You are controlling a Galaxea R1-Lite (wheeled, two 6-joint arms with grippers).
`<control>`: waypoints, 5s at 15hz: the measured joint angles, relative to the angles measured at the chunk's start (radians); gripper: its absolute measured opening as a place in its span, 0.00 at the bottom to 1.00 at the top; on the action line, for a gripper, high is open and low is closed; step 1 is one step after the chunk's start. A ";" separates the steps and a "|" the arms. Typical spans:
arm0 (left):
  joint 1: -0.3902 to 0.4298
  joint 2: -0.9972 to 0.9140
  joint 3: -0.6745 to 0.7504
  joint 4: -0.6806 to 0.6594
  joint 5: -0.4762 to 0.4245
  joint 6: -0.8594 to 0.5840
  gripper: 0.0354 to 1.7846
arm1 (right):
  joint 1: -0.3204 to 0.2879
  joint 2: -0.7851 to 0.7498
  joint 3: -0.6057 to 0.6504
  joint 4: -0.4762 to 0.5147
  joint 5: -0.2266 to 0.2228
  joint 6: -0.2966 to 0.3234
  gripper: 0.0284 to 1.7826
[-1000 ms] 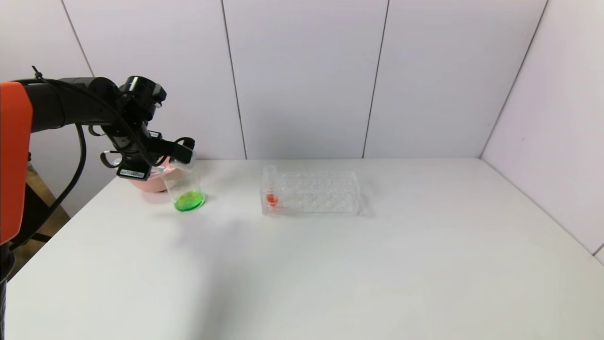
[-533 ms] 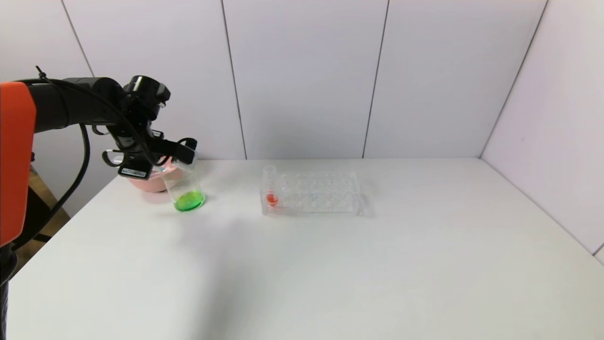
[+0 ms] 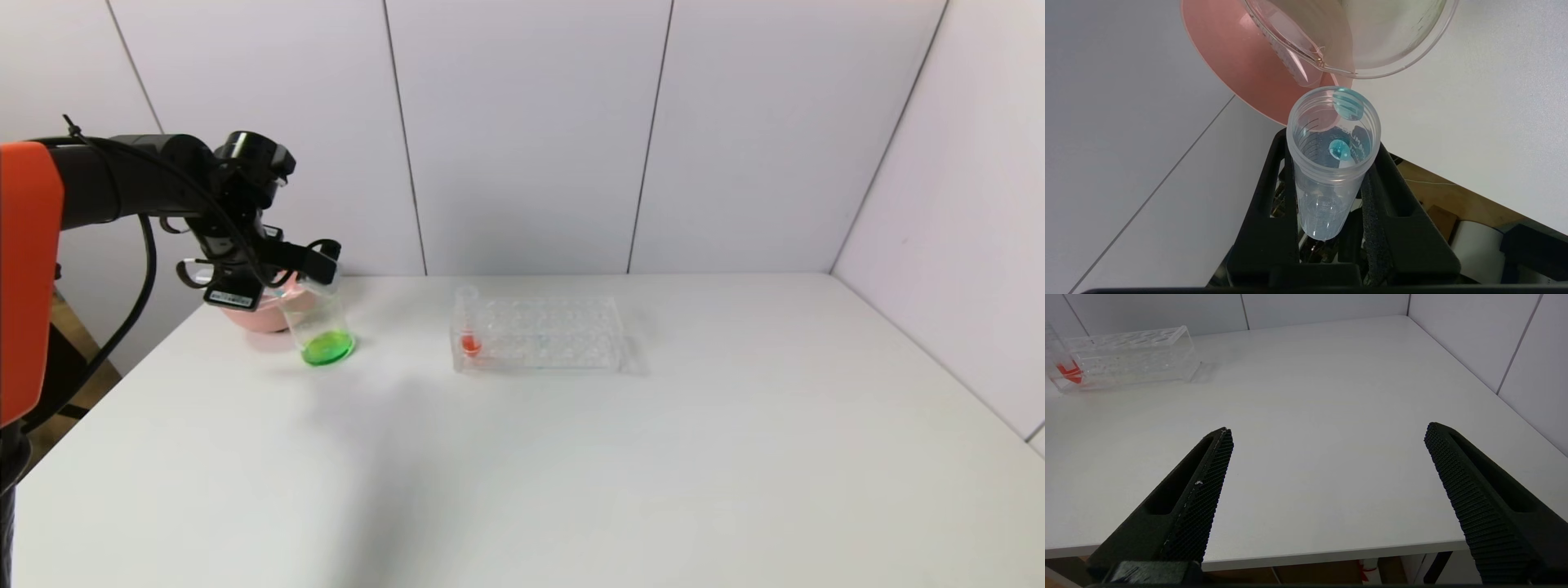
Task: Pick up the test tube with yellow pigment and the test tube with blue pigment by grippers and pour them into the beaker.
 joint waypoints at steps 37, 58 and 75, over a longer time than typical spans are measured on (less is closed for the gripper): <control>0.286 0.044 0.315 -0.917 -0.711 -1.436 0.33 | 0.000 0.000 0.000 0.000 0.000 0.000 0.96; 0.268 -0.403 0.529 -1.301 -0.885 -1.441 0.99 | 0.000 0.000 0.000 0.000 0.000 0.000 0.96; 0.075 -1.879 1.533 -0.646 -0.723 -1.547 0.99 | 0.000 0.000 0.000 0.000 0.000 0.000 0.96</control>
